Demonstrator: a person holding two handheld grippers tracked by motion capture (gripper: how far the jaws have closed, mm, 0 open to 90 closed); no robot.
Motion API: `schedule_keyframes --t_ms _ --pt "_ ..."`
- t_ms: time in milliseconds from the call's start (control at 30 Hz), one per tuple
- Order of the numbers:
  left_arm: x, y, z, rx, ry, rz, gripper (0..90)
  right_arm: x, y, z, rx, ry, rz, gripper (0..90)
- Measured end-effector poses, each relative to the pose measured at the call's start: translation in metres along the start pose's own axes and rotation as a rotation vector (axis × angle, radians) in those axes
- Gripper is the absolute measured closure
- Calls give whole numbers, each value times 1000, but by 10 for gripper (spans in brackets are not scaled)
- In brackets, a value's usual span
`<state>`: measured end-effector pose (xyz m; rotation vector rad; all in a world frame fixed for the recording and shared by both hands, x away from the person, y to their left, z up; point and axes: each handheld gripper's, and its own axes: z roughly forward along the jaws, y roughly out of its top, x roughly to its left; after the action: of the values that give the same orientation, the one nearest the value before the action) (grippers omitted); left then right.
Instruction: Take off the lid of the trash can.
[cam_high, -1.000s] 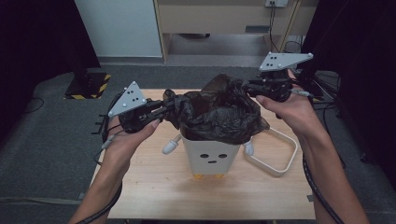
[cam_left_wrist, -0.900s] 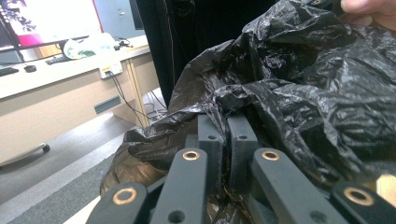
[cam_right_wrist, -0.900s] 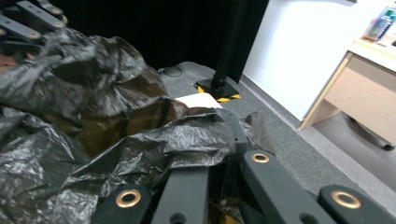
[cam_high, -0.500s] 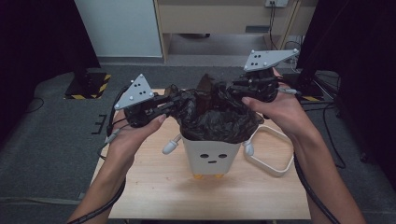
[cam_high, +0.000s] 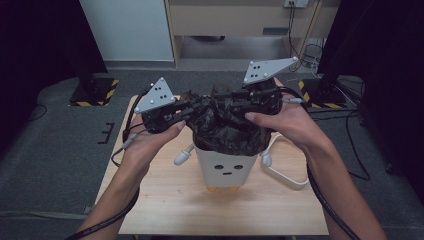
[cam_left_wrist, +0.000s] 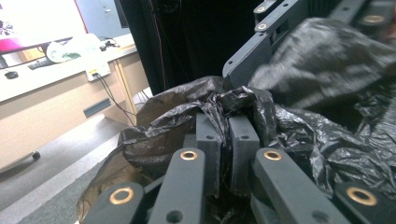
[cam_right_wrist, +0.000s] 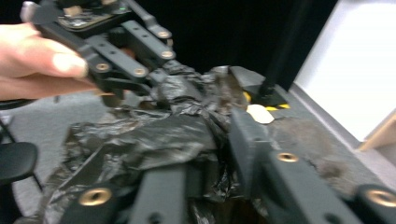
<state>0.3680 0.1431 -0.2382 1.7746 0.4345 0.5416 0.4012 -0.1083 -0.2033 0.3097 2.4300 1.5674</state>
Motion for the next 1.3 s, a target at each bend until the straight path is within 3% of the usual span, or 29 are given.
schedule_keyframes --t_ms 167,267,400,467,633,733,1000,1100,1300 --pt "-1 -1 3 5 9 8 790 2 -2 6 0 31 25 448" --pt "-2 0 5 0 9 17 719 5 -3 10 18 40 12 384" --pt "-2 2 7 -12 21 -4 569 6 -5 14 36 55 13 349" --pt "-2 3 8 -14 18 -9 550 6 -6 17 46 56 6 352" --pt "-3 4 10 -14 10 -25 457 8 -7 21 65 64 -15 433" --pt "-2 4 9 -21 13 -48 389 9 -8 23 76 74 -28 546" --pt "-1 4 3 -31 11 -66 343 6 -12 24 110 95 -23 852" --pt "0 2 1 -24 5 -74 320 4 -13 23 114 89 -14 884" --pt "0 -7 1 -23 -25 -103 272 -3 -11 15 82 31 18 898"
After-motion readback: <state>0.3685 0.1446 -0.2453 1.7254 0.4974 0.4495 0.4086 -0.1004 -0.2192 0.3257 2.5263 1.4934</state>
